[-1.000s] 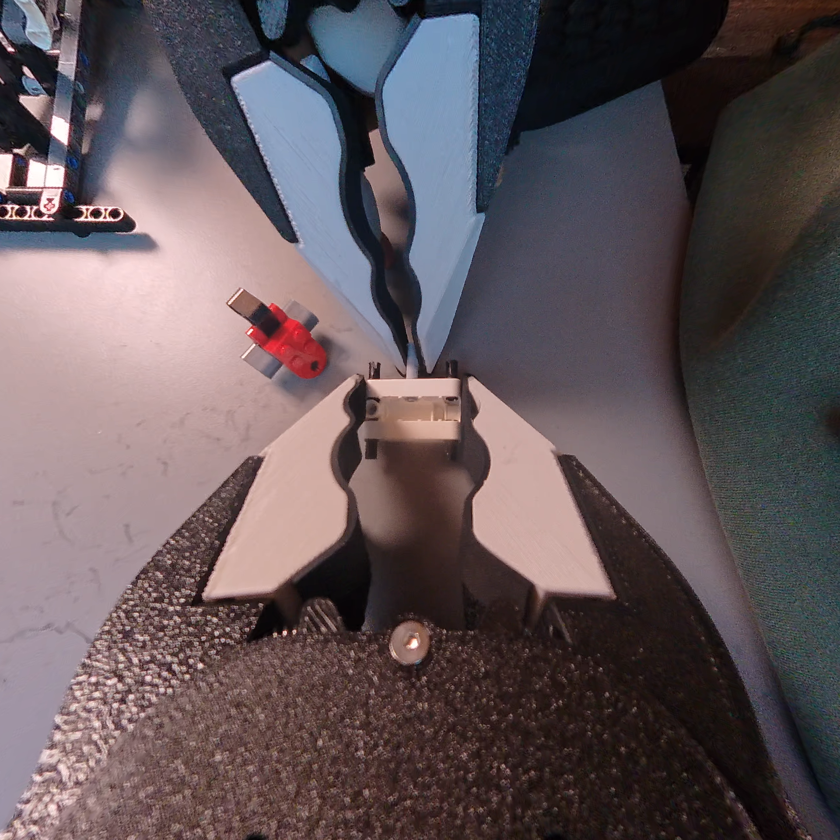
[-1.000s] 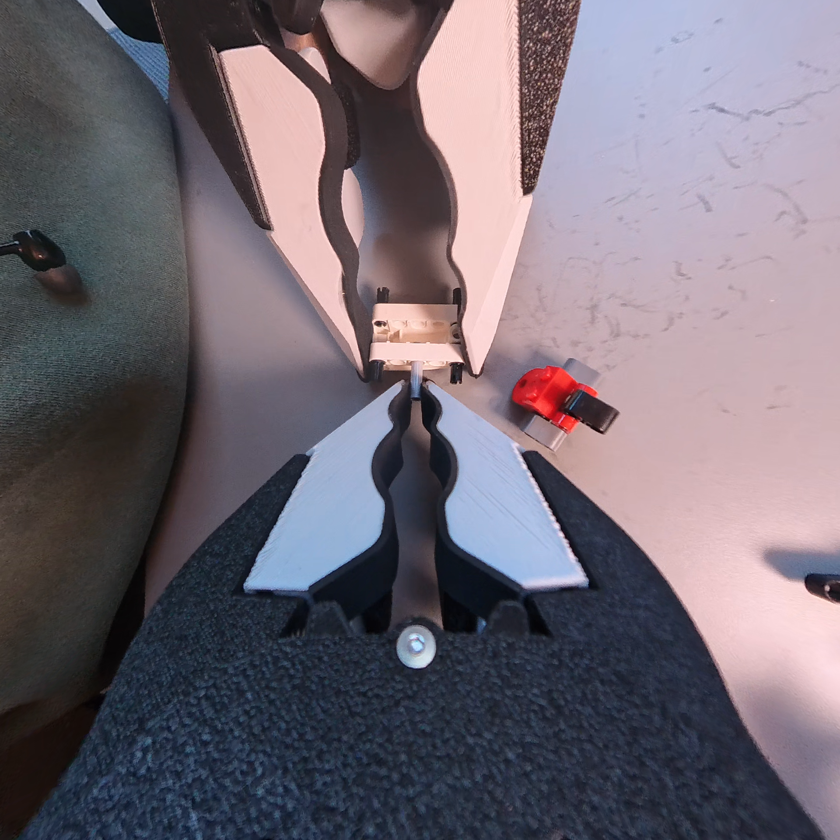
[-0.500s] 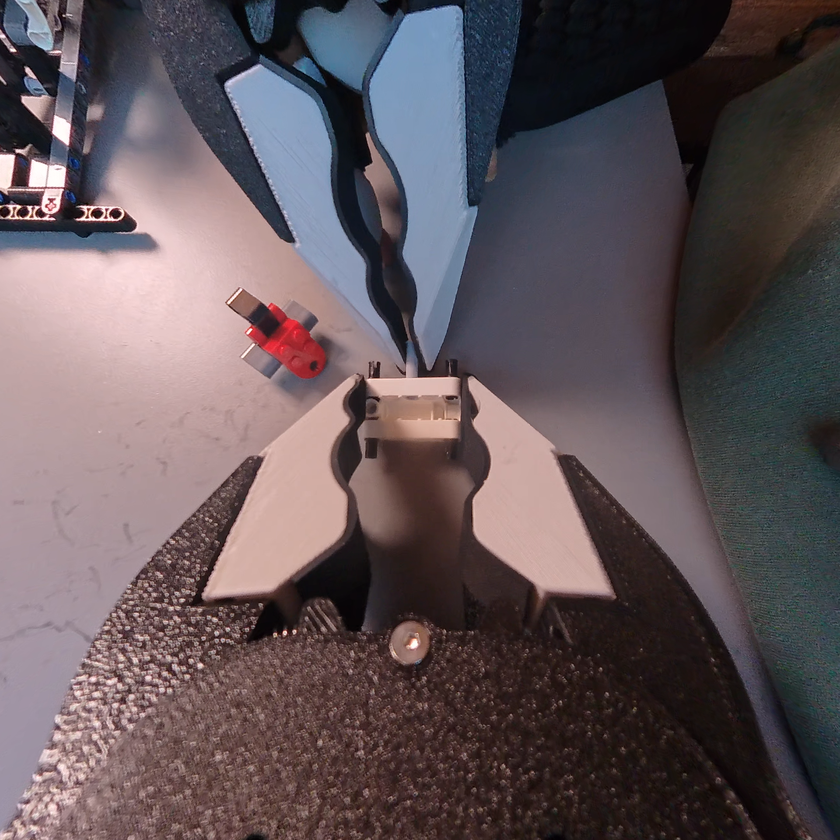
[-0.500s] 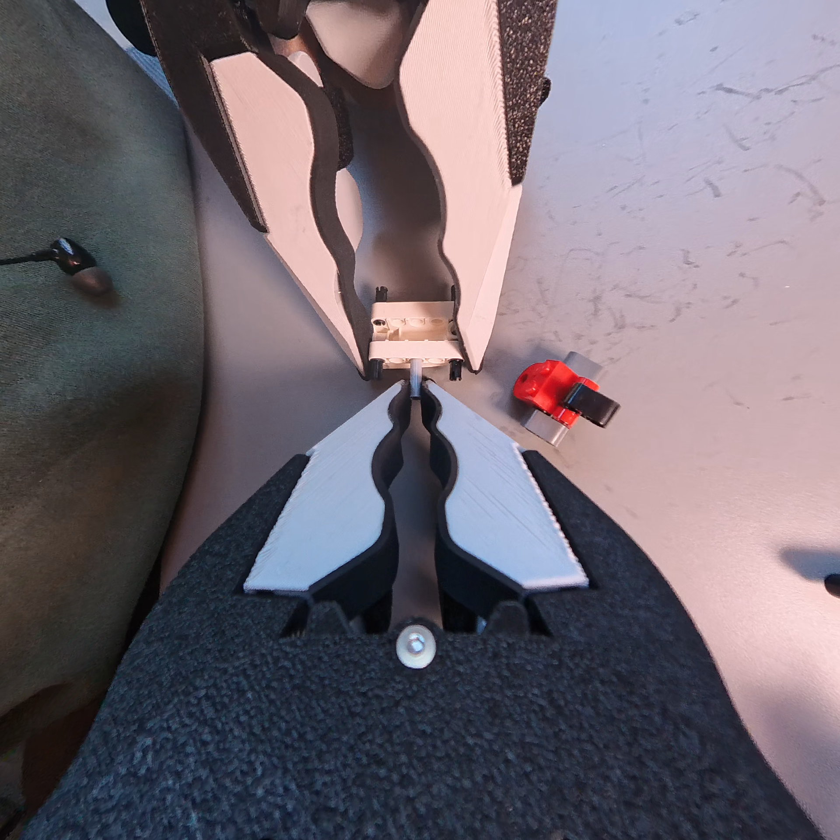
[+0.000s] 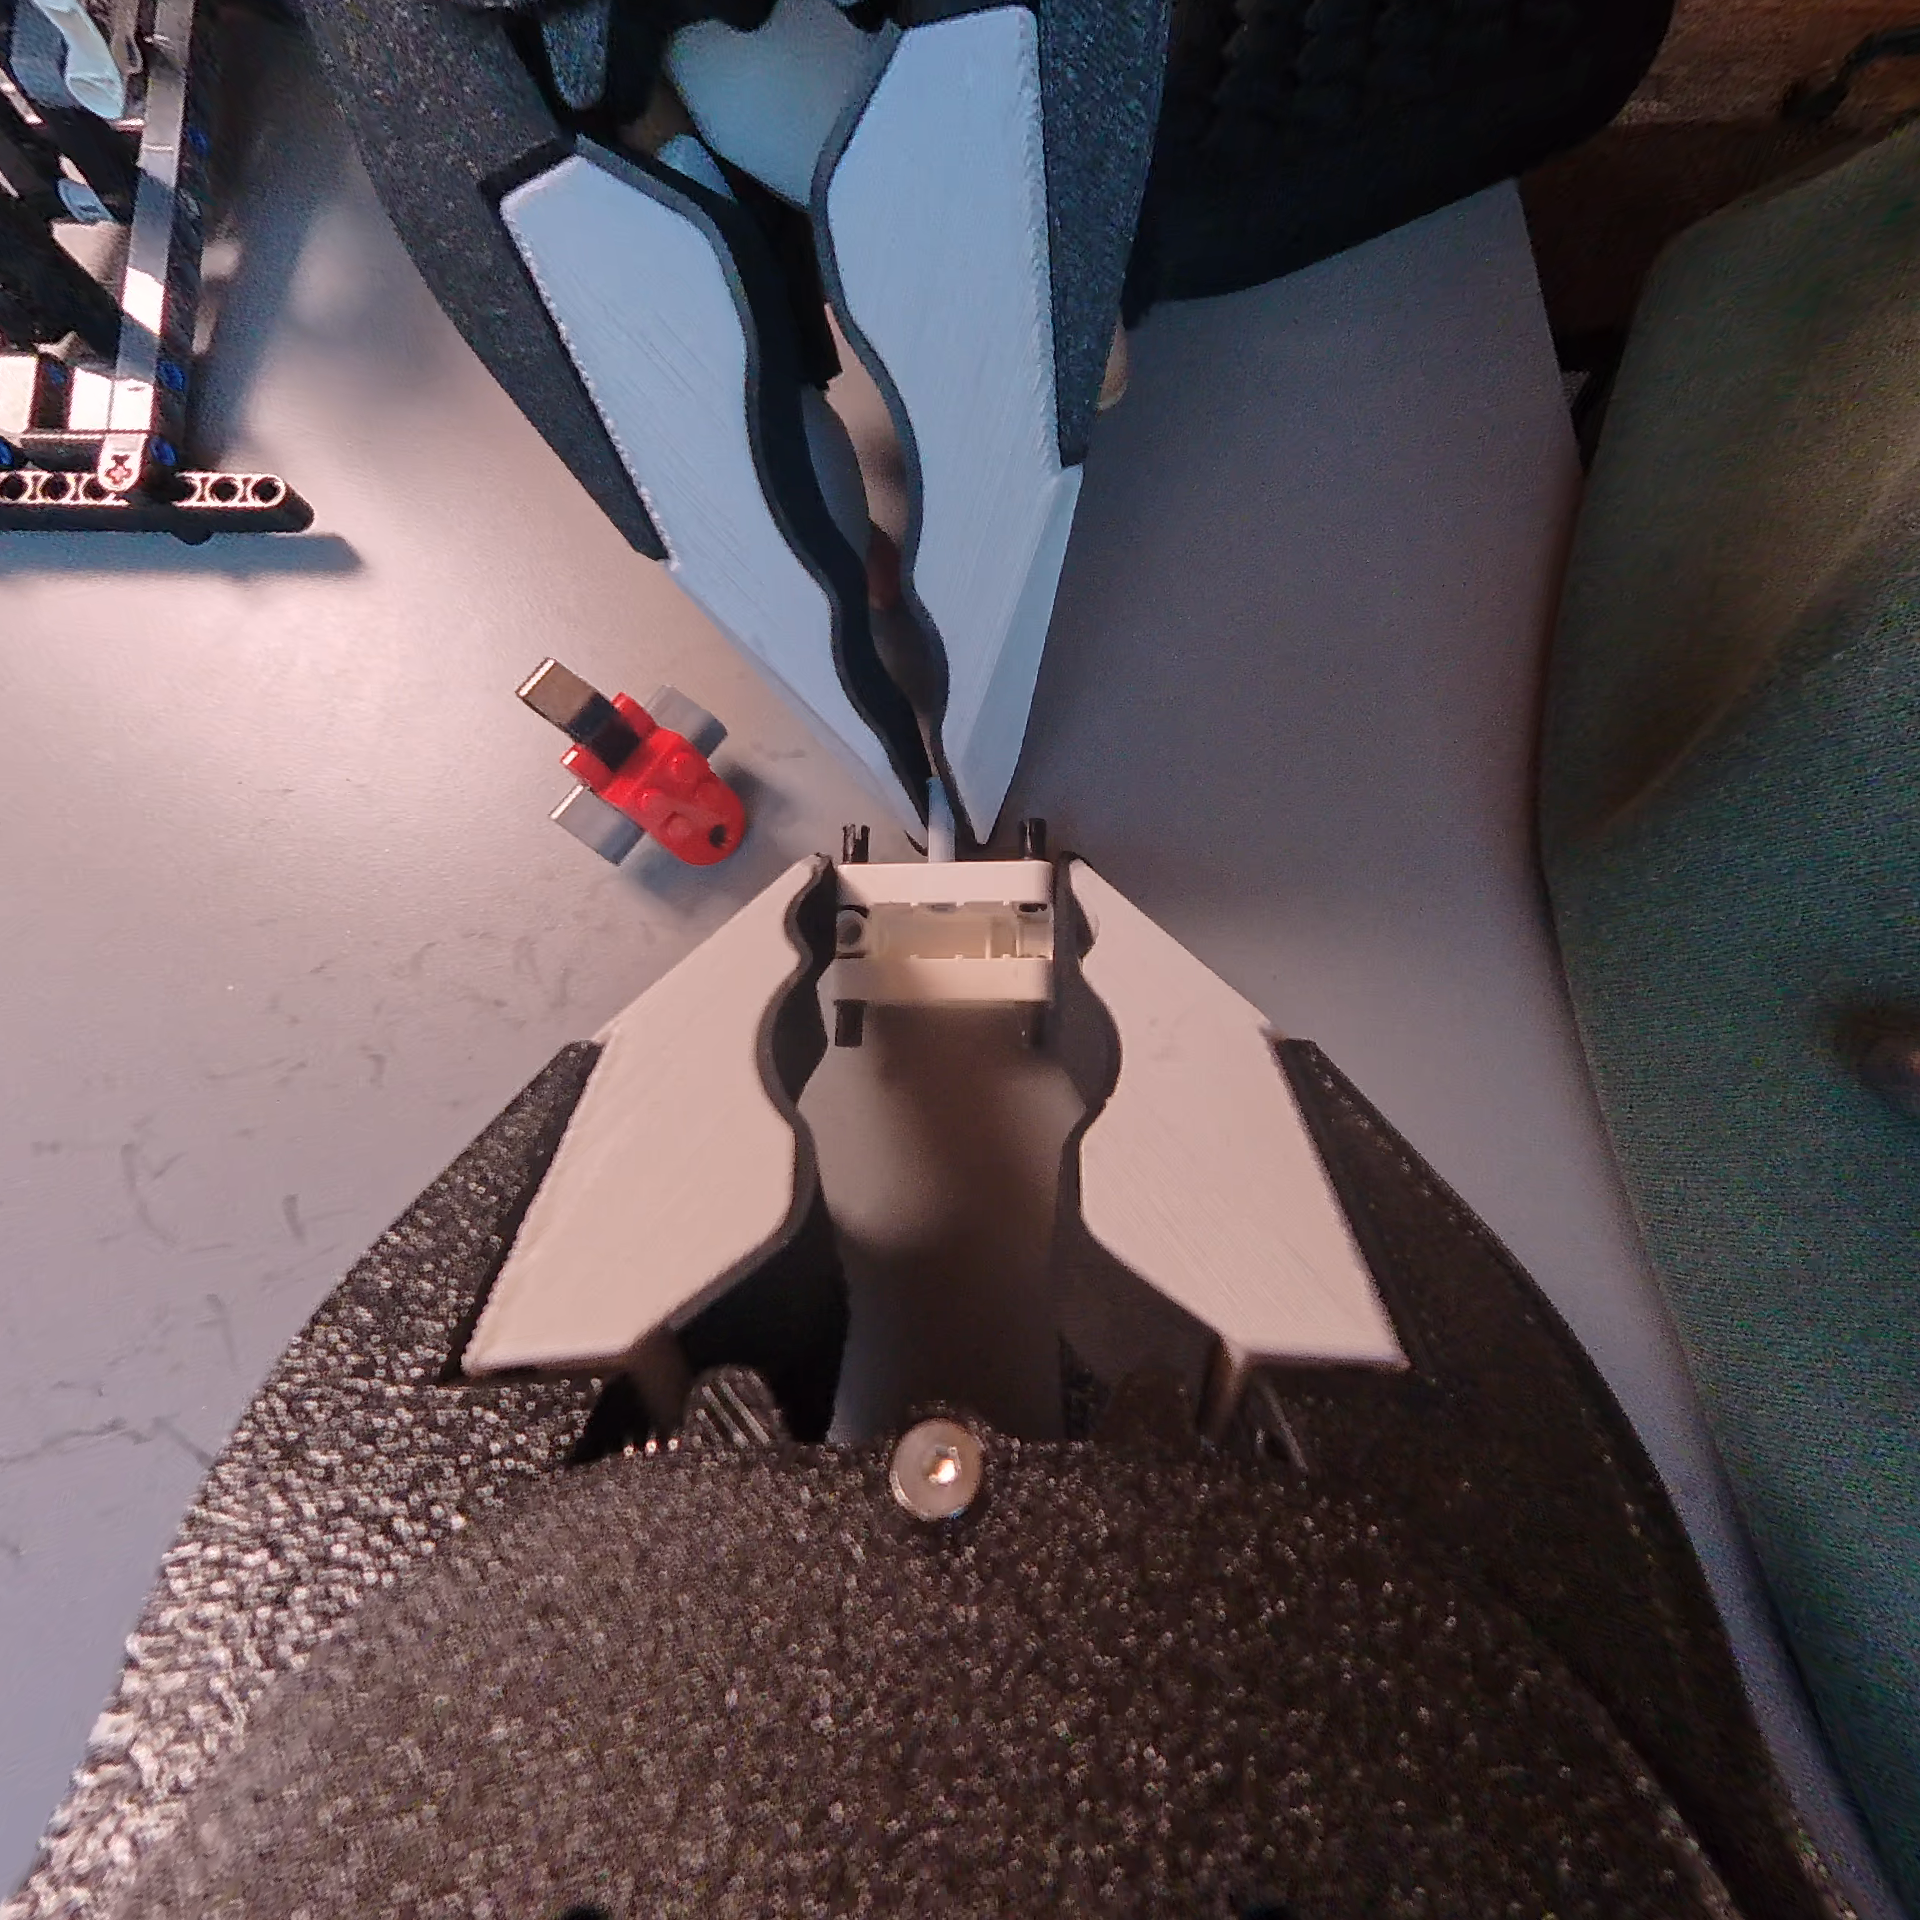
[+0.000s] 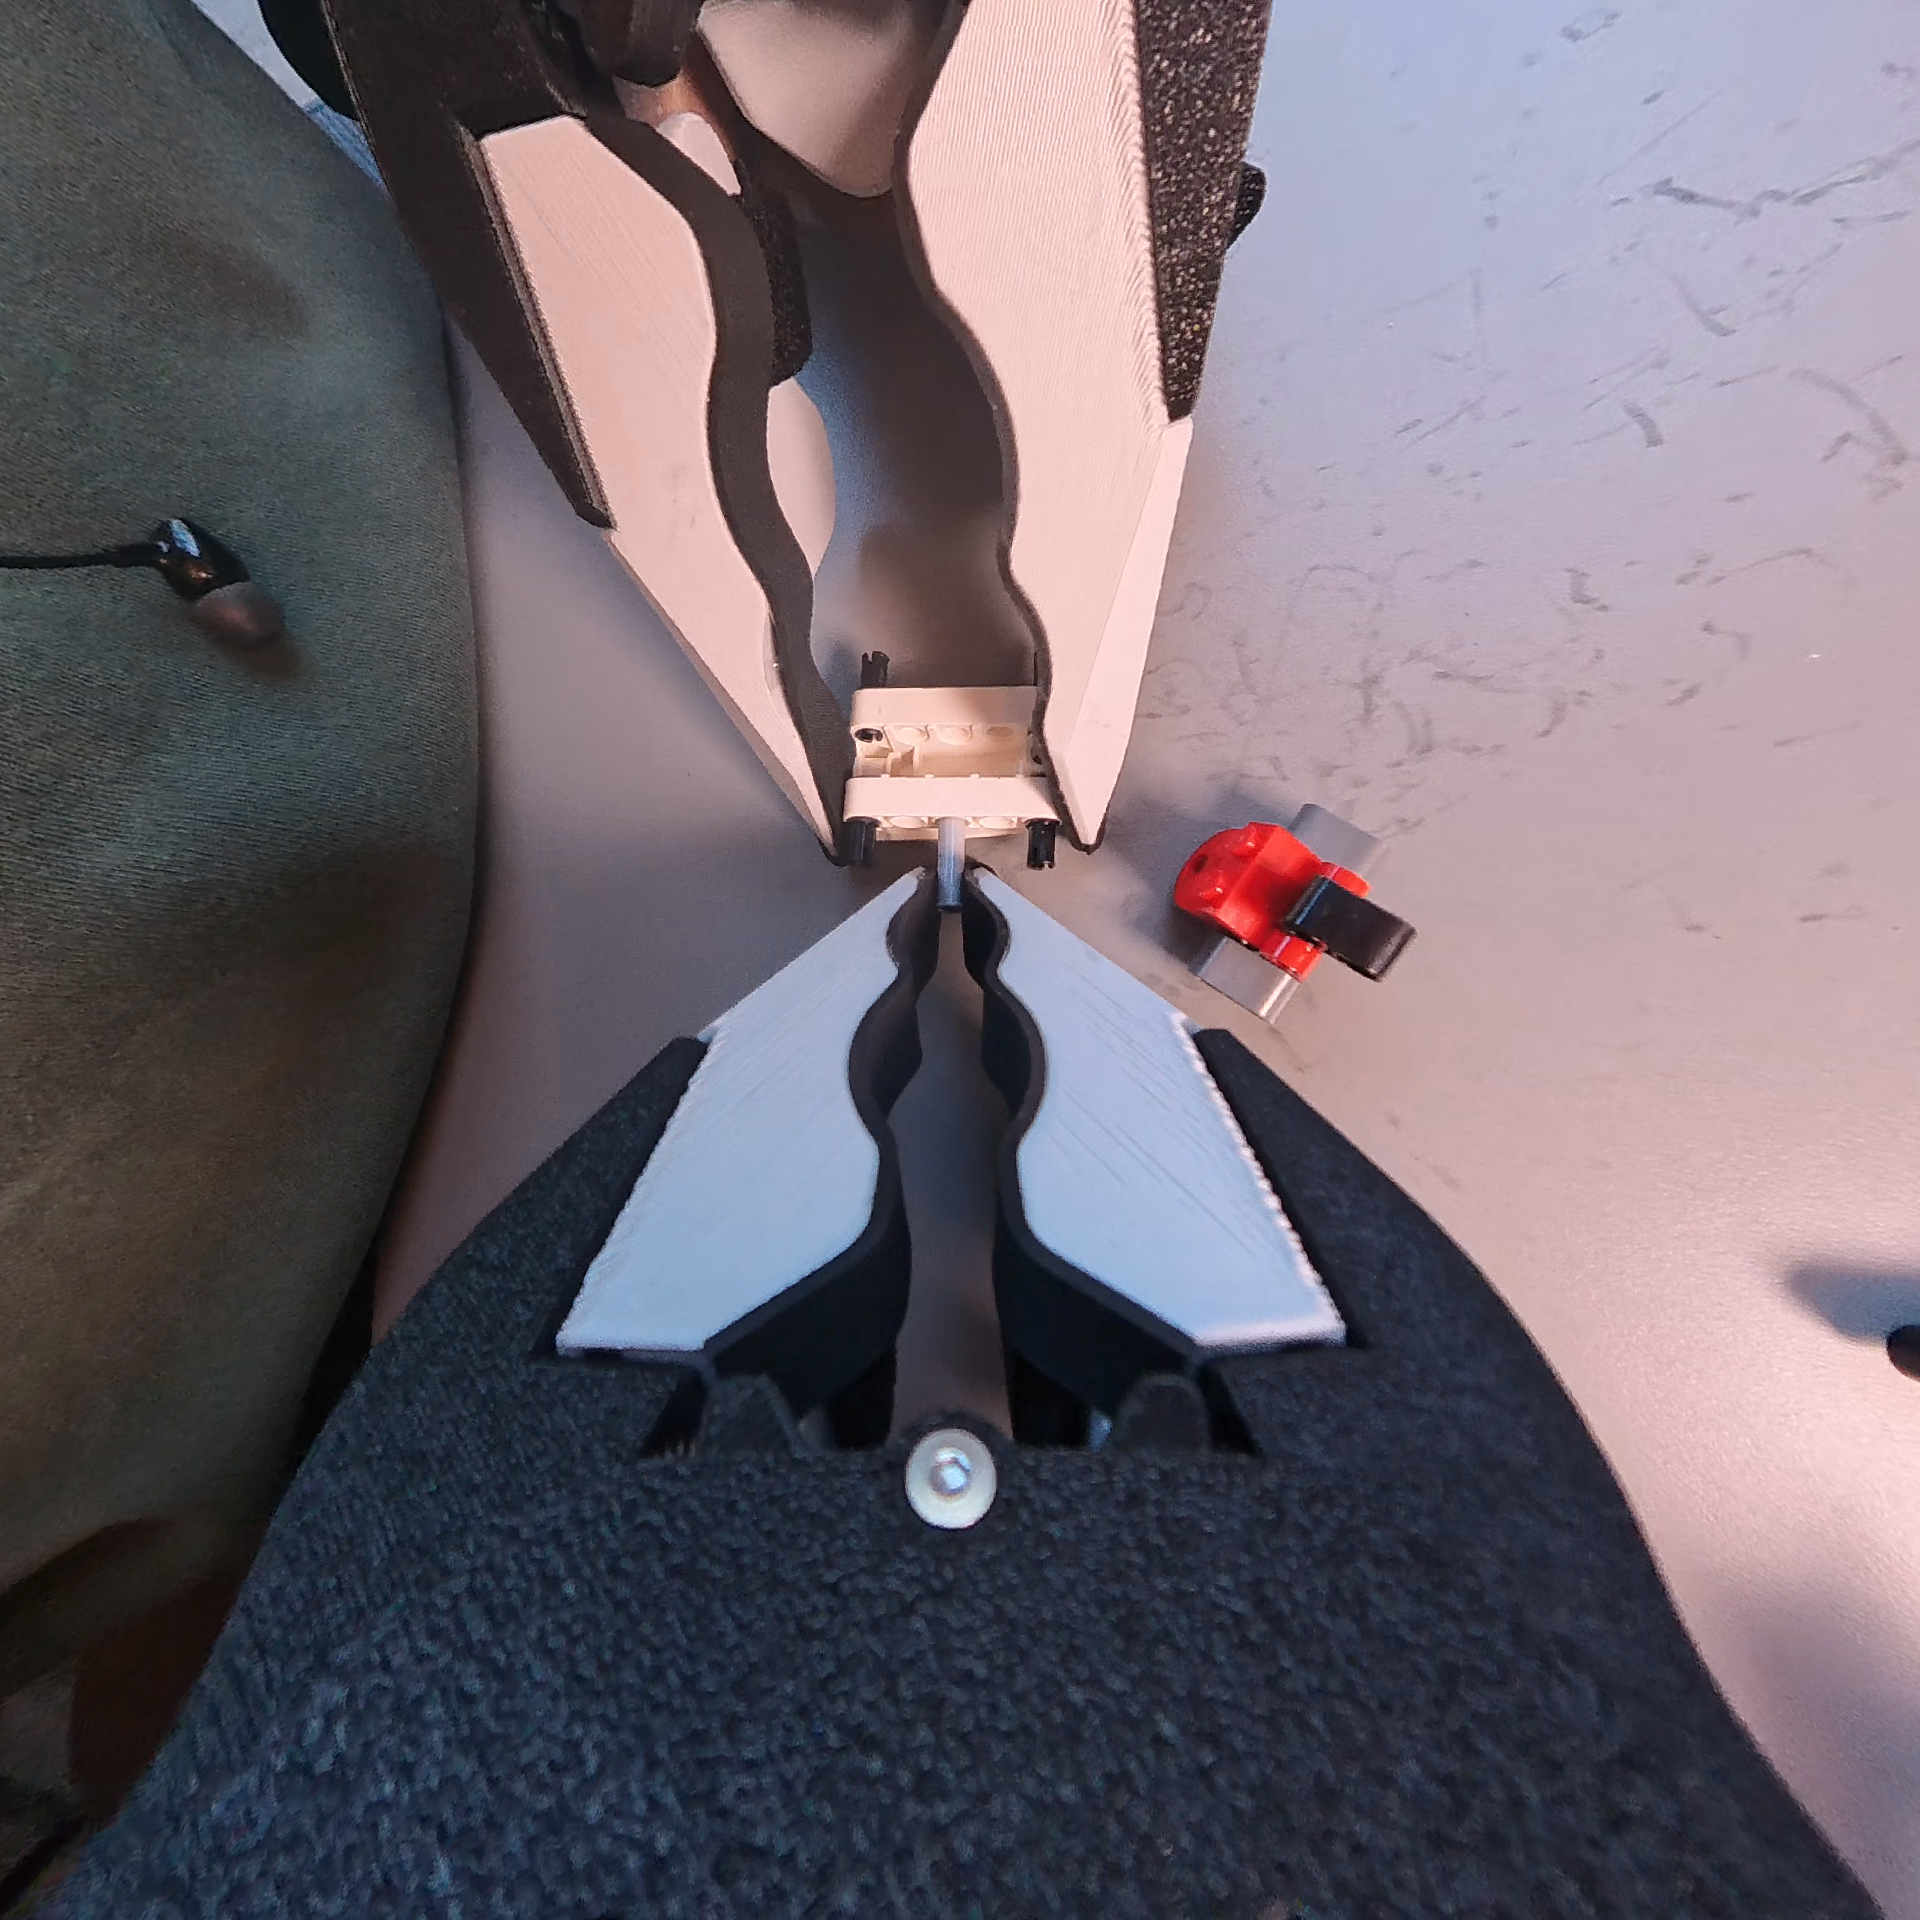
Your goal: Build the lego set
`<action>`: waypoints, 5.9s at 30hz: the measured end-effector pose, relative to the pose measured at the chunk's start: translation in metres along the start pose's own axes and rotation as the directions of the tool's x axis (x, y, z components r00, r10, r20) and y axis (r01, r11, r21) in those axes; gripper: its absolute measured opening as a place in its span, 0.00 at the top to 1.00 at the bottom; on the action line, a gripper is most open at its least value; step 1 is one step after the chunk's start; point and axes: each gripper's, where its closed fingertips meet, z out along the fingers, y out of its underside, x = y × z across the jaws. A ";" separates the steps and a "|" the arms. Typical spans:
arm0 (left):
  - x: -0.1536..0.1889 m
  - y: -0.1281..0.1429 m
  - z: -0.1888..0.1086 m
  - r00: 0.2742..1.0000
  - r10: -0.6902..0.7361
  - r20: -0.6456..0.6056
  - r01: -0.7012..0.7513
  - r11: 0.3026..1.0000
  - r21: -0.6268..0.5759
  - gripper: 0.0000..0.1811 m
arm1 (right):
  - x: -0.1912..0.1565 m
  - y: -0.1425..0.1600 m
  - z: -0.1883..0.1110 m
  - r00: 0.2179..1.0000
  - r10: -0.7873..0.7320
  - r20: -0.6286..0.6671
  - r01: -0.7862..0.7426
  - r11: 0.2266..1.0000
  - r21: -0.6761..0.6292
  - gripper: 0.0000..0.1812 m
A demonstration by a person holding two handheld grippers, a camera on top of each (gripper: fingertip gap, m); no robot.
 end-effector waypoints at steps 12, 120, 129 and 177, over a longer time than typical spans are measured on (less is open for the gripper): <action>0.001 0.001 0.000 1.000 -0.007 -0.019 0.007 1.000 -0.009 0.75 | 0.007 -0.002 -0.029 0.995 -0.006 -0.104 0.011 0.999 0.053 0.82; 0.003 0.002 -0.032 0.977 -0.164 -0.137 0.174 0.983 0.064 0.66 | 0.013 -0.049 -0.032 0.936 0.296 0.189 -0.328 0.928 0.175 0.99; -0.001 0.010 -0.017 0.986 -0.159 -0.058 0.158 0.987 -0.009 0.66 | 0.016 -0.040 -0.021 0.925 0.318 0.207 -0.351 0.925 0.146 0.99; -0.006 0.013 -0.012 0.988 -0.114 0.105 0.115 0.993 -0.007 0.72 | -0.014 -0.021 -0.025 0.949 -0.208 -0.238 0.247 0.958 0.149 0.90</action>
